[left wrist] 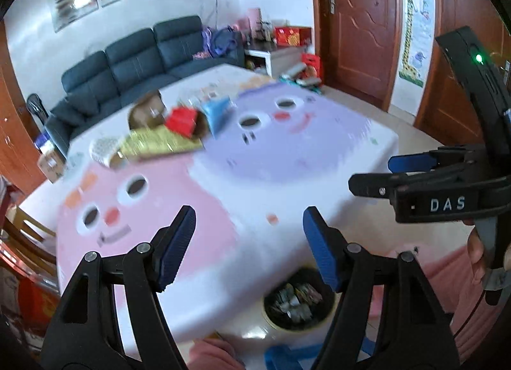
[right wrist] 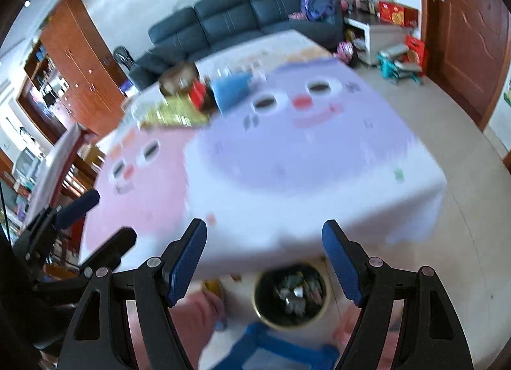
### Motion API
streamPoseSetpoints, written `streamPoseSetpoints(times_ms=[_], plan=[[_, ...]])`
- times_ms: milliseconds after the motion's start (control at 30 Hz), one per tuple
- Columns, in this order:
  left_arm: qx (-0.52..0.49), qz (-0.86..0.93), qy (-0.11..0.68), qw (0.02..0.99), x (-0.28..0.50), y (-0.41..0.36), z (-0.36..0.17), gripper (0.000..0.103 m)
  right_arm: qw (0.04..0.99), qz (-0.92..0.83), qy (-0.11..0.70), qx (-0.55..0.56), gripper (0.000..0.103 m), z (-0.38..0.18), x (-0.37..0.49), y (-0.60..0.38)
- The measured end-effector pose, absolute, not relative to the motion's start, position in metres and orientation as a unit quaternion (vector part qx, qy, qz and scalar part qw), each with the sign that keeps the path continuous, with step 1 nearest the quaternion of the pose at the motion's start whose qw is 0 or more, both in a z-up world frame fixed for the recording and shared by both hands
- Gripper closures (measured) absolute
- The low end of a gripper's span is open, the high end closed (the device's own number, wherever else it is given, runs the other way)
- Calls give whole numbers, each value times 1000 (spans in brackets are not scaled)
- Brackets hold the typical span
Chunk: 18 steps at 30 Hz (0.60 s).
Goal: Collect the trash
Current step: 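Raise both tools from the bin back over the table, then grasp the blue face mask with the right tool while the left tool reaches toward the red box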
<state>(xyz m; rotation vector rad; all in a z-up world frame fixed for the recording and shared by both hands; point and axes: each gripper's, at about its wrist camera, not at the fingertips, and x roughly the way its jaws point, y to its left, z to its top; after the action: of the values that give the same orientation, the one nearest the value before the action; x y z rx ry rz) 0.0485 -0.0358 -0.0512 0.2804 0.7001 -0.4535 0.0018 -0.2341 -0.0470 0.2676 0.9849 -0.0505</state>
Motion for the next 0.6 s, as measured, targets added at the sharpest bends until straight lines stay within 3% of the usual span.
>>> streamPoseSetpoints(times_ms=[333, 600], plan=[[99, -190, 367, 905, 170, -19, -23, 36, 882, 6, 448, 146, 27, -8, 147, -233], [26, -176, 415, 892, 275, -2, -28, 36, 856, 27, 474, 203, 27, -45, 249, -242]])
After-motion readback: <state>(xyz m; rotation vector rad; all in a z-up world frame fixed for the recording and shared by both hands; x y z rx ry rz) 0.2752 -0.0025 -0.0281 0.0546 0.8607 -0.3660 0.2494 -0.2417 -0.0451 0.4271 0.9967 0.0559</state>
